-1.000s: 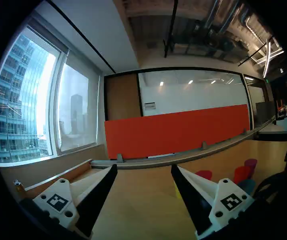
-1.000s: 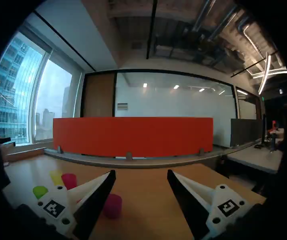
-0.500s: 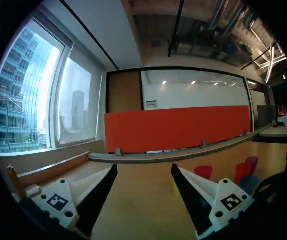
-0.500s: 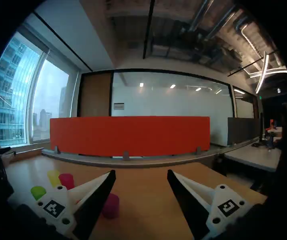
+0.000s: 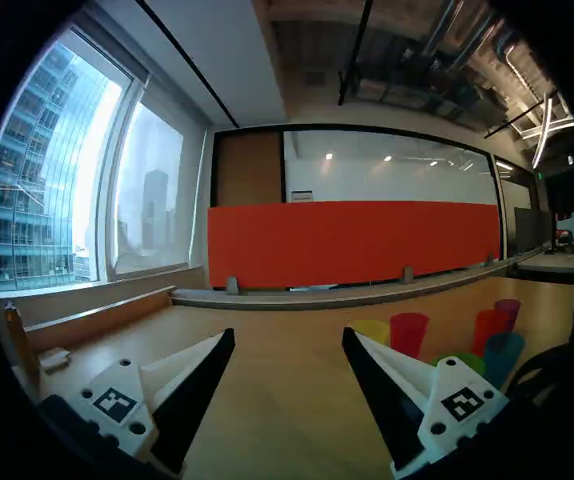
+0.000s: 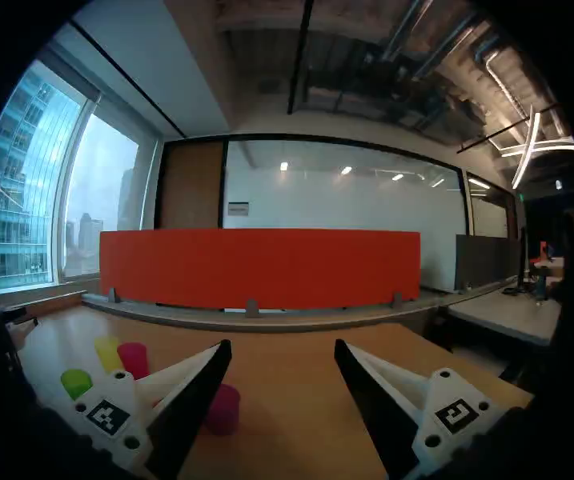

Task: Pour water

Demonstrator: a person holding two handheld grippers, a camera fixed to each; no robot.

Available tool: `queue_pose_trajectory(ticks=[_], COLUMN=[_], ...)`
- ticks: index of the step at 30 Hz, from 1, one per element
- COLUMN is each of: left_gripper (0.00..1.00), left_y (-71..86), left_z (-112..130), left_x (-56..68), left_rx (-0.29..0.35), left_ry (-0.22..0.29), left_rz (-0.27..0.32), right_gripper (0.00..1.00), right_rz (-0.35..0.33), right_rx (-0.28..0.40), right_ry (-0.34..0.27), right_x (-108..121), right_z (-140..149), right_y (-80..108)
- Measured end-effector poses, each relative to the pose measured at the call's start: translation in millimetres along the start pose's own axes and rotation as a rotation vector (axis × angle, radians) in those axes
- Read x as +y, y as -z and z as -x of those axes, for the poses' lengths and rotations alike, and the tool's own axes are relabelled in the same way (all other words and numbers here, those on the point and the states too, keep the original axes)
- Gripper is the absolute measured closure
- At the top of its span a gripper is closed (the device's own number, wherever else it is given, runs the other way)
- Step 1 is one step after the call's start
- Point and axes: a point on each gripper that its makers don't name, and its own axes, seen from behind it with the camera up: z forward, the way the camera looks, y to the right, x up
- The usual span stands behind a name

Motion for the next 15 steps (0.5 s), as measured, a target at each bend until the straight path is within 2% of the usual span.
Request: queue_pose_trajectory(ticks=[15], left_gripper=[0.00], left_y=[-3.2], left_z=[12], left_x=[-0.2], left_rx=[-0.023], left_ry=[0.026], left_rz=[0.007], right_gripper=[0.00], right_rz=[-0.003], right_rx=[0.007], right_ry=[0.003], right_x=[0], right_z=[-3], right_y=[2.5])
